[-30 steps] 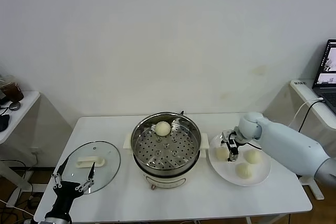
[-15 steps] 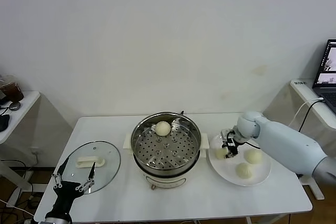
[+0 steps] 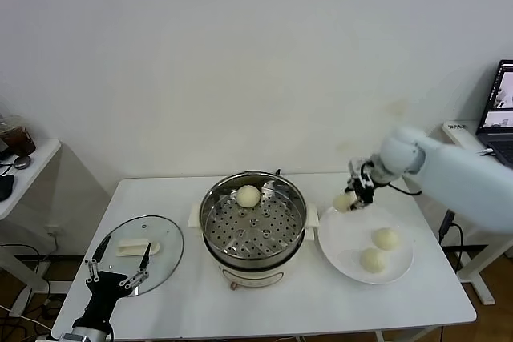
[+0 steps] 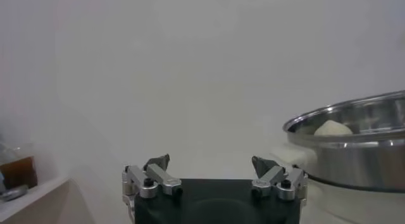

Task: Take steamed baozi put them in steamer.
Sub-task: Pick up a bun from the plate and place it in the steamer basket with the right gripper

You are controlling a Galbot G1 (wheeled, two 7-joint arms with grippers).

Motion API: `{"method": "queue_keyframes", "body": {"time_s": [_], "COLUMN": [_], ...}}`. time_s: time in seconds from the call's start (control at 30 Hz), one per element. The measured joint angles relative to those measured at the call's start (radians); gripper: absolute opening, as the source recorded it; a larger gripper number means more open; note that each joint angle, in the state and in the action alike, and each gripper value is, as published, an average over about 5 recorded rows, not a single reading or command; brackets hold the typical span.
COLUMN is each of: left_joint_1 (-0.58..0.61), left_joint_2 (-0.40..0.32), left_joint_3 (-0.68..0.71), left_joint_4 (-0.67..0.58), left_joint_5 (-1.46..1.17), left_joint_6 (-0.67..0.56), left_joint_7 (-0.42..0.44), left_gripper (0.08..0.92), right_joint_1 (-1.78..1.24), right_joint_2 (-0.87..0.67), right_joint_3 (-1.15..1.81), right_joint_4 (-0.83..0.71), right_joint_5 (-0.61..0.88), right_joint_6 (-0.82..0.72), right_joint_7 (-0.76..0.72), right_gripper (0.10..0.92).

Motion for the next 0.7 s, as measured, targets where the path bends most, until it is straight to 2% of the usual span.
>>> {"method": "queue_keyframes", "body": {"time_s": [0.33,0.7], "left_joint_1": [-0.002,0.009], "left_joint_2": [0.014,-0.001], "left_joint_3": [-0.018,-0.025], "left_joint_4": [0.007,0.010], "left_joint_5": [-0.002,0.008], "left_joint_6": [0.000,-0.005], "left_joint_7": [0.000,-0.006], "left_gripper": [0.823,0.823], "right_joint_1": [0.179,0.112], "right_joint_2": [0.188,0.454], "right_joint_3": [-0.135,-0.173], "right_joint_4": [0.089,-0.007], "right_joint_5": [0.267,0.369], "right_joint_6": [-0.159,-0.269], "right_joint_7": [0.102,0.218], "right_gripper": [0.458,0.458]}}
